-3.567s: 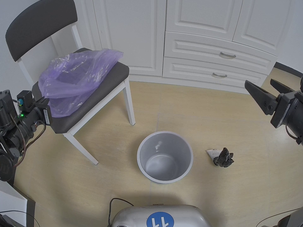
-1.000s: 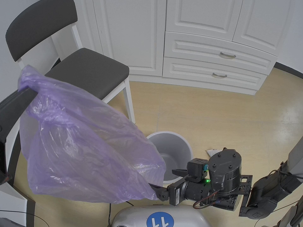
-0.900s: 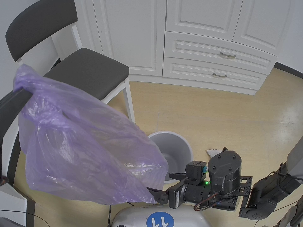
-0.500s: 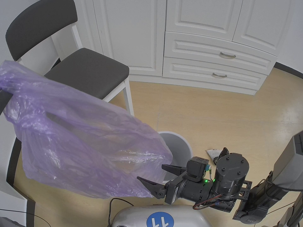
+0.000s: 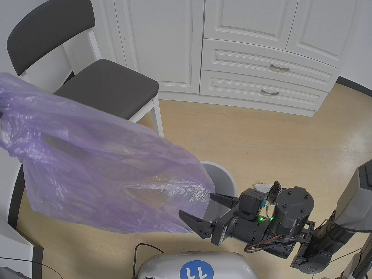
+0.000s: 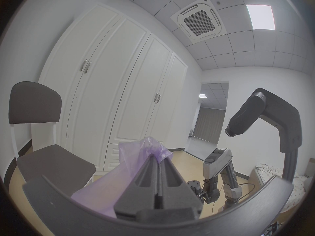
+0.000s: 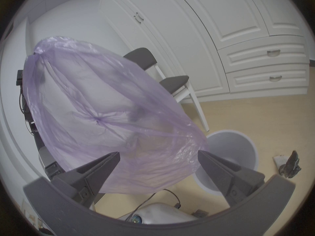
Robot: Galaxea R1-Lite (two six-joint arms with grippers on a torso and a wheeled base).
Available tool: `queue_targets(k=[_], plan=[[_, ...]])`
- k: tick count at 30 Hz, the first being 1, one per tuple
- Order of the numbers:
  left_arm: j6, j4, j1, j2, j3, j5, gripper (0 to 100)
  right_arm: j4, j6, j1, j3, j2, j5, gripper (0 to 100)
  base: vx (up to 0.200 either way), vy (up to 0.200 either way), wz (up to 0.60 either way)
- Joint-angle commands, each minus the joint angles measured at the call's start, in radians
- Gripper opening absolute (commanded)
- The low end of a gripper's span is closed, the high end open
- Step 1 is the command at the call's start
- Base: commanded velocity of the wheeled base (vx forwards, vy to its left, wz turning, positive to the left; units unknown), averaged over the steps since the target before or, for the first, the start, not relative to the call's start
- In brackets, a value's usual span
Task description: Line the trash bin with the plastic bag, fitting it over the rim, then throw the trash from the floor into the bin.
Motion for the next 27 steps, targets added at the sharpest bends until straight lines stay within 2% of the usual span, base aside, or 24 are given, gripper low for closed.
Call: queue_targets(k=[1,8,15,19,22,23,25,27], plan=[[0.000,0.000,0.000,-0.001,0.001,0.000,0,0.007,-0.011,-0.005,0.008,-0.074,-0.010,100,0.000,0.000,0.00],[0.002,0.000,0.000,-0.007,0.001,0.000,0,0.056,-0.085,-0.056,0.008,-0.060,-0.010,100,0.000,0.000,0.00],[0.002,0.000,0.000,-0.007,0.001,-0.001,0,0.044,-0.078,-0.071,-0.022,0.018,-0.006,100,0.000,0.000,0.00],[0.002,0.000,0.000,-0.010,0.001,-0.021,0,0.044,-0.039,-0.077,-0.038,0.038,0.005,100,0.000,0.000,0.00],[0.002,0.000,0.000,-0.016,0.001,-0.029,0,0.042,0.053,-0.091,-0.051,0.055,0.045,100,0.000,0.000,0.00],[0.002,0.000,0.000,-0.016,0.001,-0.029,0,0.042,0.053,-0.091,-0.051,0.055,0.045,100,0.000,0.000,0.00],[0.002,0.000,0.000,-0.016,0.003,-0.029,0,0.010,0.109,-0.094,-0.036,0.079,0.129,100,0.000,0.000,0.00],[0.002,0.000,0.000,-0.018,0.001,-0.029,0,-0.036,0.126,-0.102,-0.025,0.105,0.155,100,0.000,0.000,0.00]])
